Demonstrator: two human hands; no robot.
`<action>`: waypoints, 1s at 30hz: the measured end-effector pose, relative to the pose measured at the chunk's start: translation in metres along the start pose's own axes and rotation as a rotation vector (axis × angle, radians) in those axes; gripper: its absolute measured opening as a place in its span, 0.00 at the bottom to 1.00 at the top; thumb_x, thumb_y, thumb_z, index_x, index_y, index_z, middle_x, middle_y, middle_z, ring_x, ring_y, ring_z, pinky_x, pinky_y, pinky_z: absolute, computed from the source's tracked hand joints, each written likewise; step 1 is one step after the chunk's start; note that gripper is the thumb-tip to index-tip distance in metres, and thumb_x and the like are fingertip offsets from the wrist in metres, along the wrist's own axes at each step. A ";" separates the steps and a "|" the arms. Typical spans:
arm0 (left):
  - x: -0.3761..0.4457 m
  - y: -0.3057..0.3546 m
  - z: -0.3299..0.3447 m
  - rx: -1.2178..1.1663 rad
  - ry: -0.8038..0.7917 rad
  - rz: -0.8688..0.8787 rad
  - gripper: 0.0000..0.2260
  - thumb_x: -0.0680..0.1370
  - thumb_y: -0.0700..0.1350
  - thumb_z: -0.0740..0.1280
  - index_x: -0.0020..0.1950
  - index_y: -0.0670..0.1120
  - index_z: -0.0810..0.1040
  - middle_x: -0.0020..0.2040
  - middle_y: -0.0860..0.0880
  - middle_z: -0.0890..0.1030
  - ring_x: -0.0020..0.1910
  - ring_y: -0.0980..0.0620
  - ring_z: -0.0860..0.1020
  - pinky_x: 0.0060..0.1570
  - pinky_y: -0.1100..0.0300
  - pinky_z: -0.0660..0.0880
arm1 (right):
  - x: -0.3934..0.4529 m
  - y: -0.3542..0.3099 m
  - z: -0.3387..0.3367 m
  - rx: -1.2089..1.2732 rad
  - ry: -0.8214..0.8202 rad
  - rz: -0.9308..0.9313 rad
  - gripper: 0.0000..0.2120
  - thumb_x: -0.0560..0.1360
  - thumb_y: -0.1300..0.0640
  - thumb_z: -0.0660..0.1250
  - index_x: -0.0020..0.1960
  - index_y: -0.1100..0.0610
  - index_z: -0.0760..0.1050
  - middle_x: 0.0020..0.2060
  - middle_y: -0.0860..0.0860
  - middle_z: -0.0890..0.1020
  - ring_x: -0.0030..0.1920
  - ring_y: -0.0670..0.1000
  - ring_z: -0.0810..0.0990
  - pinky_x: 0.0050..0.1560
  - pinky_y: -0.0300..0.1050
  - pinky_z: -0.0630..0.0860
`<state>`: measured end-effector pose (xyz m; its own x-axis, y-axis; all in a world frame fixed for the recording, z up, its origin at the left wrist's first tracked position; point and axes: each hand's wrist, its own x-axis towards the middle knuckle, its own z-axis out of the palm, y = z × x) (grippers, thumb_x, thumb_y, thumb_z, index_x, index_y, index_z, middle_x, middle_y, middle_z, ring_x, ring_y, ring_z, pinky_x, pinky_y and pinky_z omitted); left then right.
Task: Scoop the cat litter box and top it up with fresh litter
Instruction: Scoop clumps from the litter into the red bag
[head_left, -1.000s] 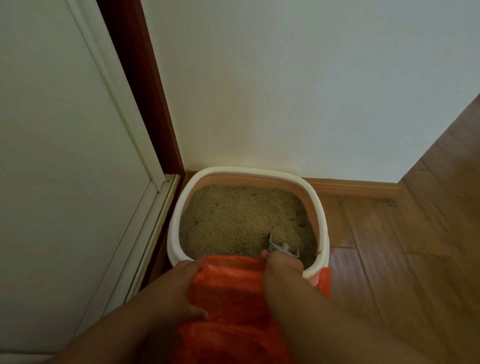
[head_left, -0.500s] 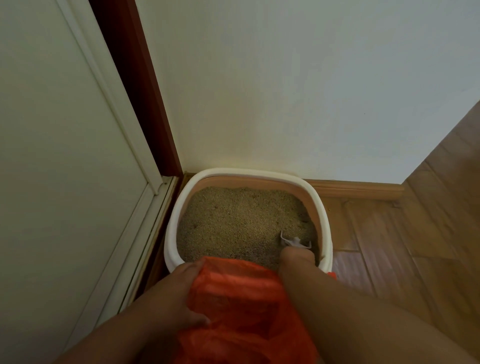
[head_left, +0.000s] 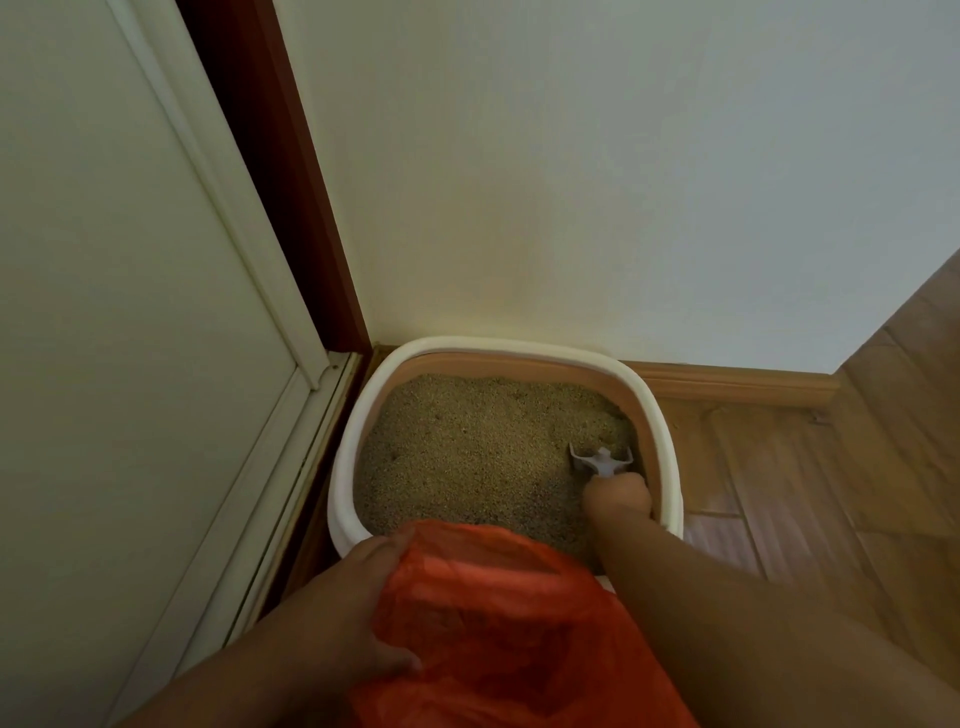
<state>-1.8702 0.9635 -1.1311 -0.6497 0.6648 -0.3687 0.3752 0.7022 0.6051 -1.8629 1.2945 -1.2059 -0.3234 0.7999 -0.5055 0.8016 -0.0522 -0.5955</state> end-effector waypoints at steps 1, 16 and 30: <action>0.001 0.000 0.000 -0.001 -0.001 -0.001 0.56 0.62 0.65 0.79 0.80 0.66 0.46 0.72 0.70 0.56 0.71 0.67 0.63 0.69 0.69 0.64 | 0.005 -0.001 0.002 0.012 -0.011 0.018 0.19 0.84 0.63 0.58 0.73 0.67 0.67 0.70 0.64 0.74 0.71 0.62 0.72 0.67 0.52 0.69; 0.004 0.004 0.007 0.028 -0.018 -0.028 0.54 0.66 0.62 0.79 0.76 0.71 0.40 0.65 0.79 0.50 0.66 0.75 0.59 0.55 0.83 0.58 | 0.019 0.012 0.023 0.368 -0.023 -0.077 0.17 0.81 0.56 0.67 0.67 0.62 0.72 0.54 0.59 0.80 0.54 0.59 0.79 0.54 0.54 0.77; 0.003 0.011 0.009 0.075 -0.025 -0.020 0.58 0.65 0.64 0.78 0.81 0.65 0.40 0.74 0.71 0.52 0.70 0.67 0.64 0.67 0.72 0.63 | -0.006 0.040 0.033 0.632 -0.125 0.264 0.15 0.76 0.62 0.68 0.62 0.63 0.77 0.47 0.57 0.82 0.39 0.55 0.77 0.33 0.47 0.69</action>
<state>-1.8623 0.9754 -1.1315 -0.6411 0.6561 -0.3982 0.4112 0.7317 0.5435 -1.8450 1.2675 -1.2473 -0.2439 0.6400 -0.7286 0.4270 -0.6037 -0.6732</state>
